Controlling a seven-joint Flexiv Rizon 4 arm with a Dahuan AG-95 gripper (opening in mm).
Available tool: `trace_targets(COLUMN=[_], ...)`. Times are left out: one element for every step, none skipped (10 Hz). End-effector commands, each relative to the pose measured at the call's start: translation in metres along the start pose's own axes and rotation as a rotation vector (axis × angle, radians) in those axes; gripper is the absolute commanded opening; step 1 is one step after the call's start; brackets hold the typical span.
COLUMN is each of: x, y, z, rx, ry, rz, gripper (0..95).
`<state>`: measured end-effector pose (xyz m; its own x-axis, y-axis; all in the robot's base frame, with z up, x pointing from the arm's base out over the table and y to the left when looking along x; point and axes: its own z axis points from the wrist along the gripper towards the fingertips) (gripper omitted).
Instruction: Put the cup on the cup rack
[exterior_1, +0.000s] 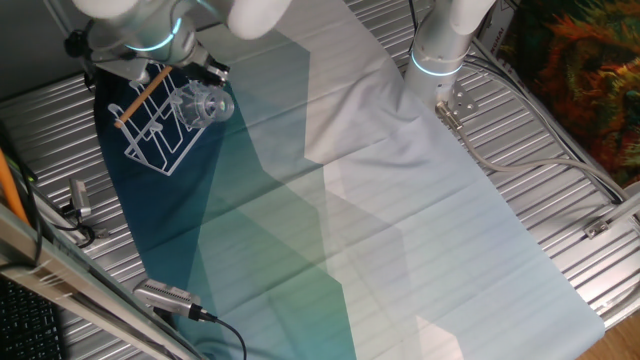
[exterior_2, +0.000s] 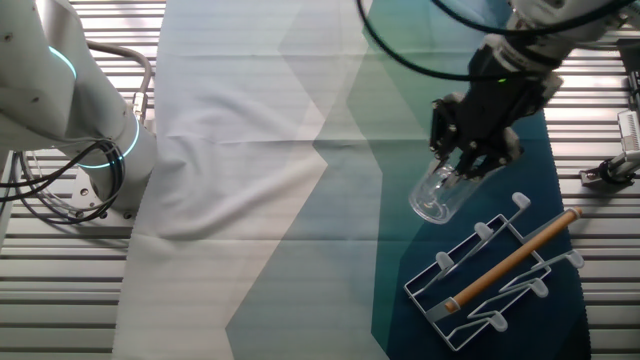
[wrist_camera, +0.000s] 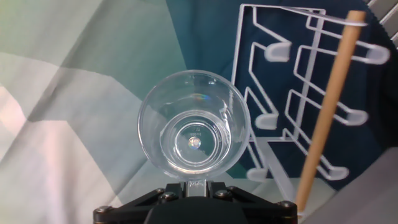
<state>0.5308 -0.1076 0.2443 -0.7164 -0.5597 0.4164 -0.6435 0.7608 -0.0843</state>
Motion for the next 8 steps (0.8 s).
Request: trace_targets(x=[0.0043,0.0041,0.0037,0.0036,0.0035,0.0028,0.0025,0.0024], y=[-0.0043,-0.0044,-0.0047,-0.0049,-0.0049,-0.0056,-0.0059,-0.0059], z=[-0.0018,-0.0017,-0.0012,-0.0010,-0.0009,-0.0001,0.0004,0.0004], rx=[0.005,0.009,0.017,0.015,0.012,0.011,0.008,0.010], ry=[-0.002,0.001,0.005,0.005,0.004,0.005,0.005,0.010], rz=[-0.009,-0.011,-0.012,-0.010,-0.008,-0.008,-0.005,-0.002], gripper=[0.0,0.0,0.0,0.0,0.0,0.0,0.0,0.0])
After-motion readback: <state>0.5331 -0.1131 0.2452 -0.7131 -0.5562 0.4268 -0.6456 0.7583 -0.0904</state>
